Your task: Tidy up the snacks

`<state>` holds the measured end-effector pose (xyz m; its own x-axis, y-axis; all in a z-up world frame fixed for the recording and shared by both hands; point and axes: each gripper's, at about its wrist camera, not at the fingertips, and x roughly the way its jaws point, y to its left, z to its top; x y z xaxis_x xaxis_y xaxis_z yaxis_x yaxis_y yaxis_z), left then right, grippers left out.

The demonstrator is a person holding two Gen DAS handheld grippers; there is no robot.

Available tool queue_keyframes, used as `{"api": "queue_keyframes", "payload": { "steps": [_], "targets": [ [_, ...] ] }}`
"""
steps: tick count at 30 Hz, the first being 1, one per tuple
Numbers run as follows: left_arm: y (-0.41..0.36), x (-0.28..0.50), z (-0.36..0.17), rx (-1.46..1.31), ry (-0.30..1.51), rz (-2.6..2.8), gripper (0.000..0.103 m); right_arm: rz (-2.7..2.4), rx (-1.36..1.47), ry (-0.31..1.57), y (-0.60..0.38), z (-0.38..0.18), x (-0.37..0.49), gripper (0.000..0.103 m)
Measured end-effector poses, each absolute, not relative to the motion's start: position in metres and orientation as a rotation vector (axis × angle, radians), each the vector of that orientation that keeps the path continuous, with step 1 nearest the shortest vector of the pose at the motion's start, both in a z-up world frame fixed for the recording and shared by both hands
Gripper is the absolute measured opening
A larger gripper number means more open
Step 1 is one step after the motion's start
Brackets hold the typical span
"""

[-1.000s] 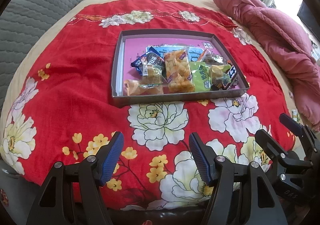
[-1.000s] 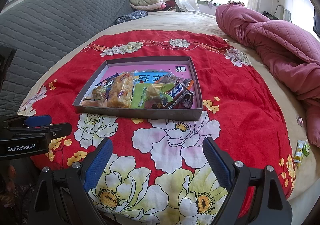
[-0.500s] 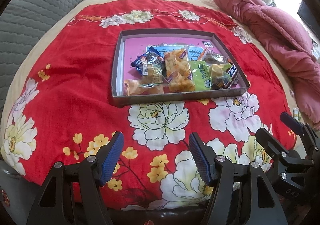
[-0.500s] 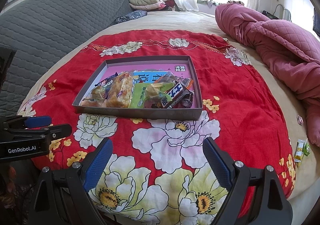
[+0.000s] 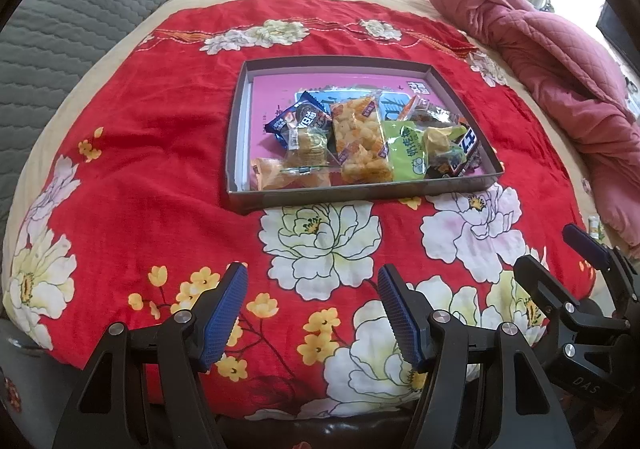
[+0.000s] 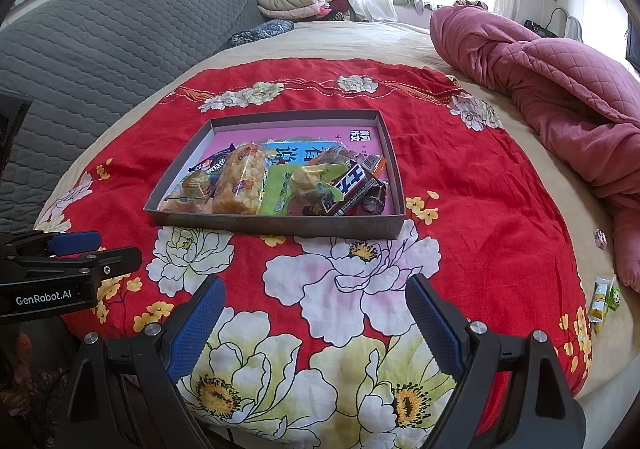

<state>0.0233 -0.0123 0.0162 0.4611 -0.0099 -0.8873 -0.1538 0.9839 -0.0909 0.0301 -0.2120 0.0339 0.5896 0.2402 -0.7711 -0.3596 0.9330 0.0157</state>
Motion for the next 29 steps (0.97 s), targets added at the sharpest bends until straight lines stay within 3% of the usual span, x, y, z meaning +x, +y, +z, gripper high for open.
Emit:
{"api": "queue_keyframes", "payload": {
  "steps": [20, 29],
  "targets": [
    [-0.015, 0.024, 0.016, -0.153, 1.089, 0.085, 0.069, 0.351, -0.142, 0.876, -0.212, 0.033, 0.031, 0.091],
    [-0.001, 0.027, 0.020, -0.179, 1.001, 0.103, 0.069, 0.348, -0.098, 0.876, -0.217, 0.026, 0.038, 0.091]
  ]
}}
